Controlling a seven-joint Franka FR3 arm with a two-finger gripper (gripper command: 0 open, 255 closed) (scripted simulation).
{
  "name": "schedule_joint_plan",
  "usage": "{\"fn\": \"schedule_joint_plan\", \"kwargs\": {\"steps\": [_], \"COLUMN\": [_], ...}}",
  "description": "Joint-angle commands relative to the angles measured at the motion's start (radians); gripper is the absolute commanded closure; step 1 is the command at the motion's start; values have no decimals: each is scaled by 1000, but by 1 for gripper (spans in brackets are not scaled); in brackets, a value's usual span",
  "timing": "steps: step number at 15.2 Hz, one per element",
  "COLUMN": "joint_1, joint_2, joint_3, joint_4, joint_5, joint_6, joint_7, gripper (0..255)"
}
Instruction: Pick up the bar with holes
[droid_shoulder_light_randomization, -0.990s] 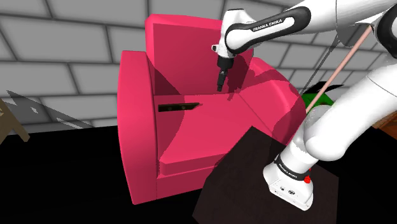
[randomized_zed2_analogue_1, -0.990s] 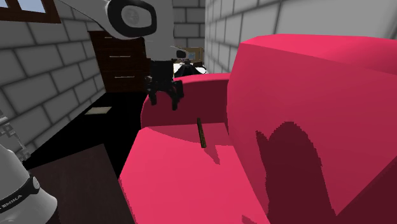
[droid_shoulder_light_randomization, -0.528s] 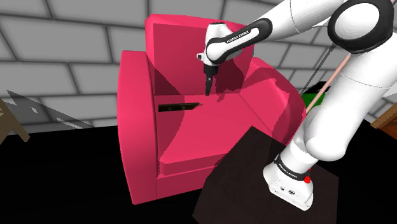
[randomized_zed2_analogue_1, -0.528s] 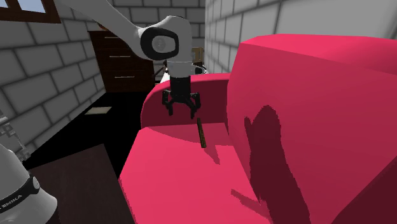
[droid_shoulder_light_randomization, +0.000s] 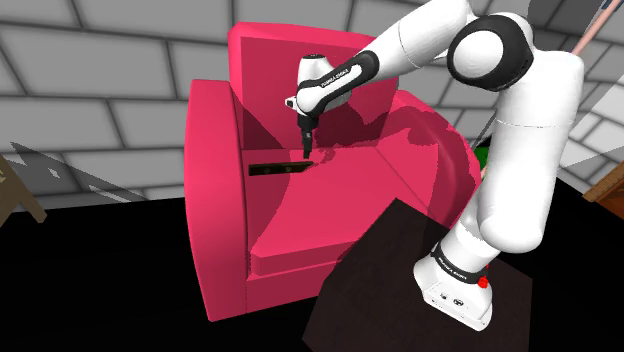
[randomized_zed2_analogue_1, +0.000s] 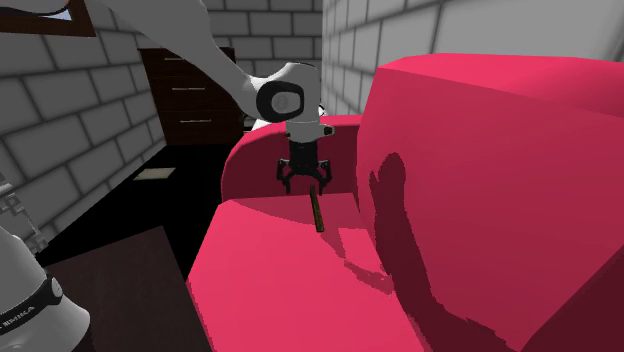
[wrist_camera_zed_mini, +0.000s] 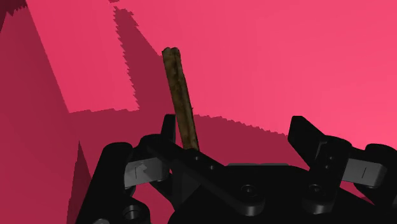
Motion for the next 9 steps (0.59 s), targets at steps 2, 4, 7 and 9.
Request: {"fn": "schedule_joint_plan", "kwargs": {"steps": [2, 4, 7, 9], "joint_1": [-8, -12, -15, -16], "joint_2": [117, 191, 302, 323], "joint_3": [24, 40, 63, 66], "joint_4": [94, 164, 278, 291], "joint_5": [8, 8, 3, 3], "joint_6": [28, 35, 38, 47], "joint_7": [-59, -93, -139, -143], "gripper": [0, 0, 0, 0]}}
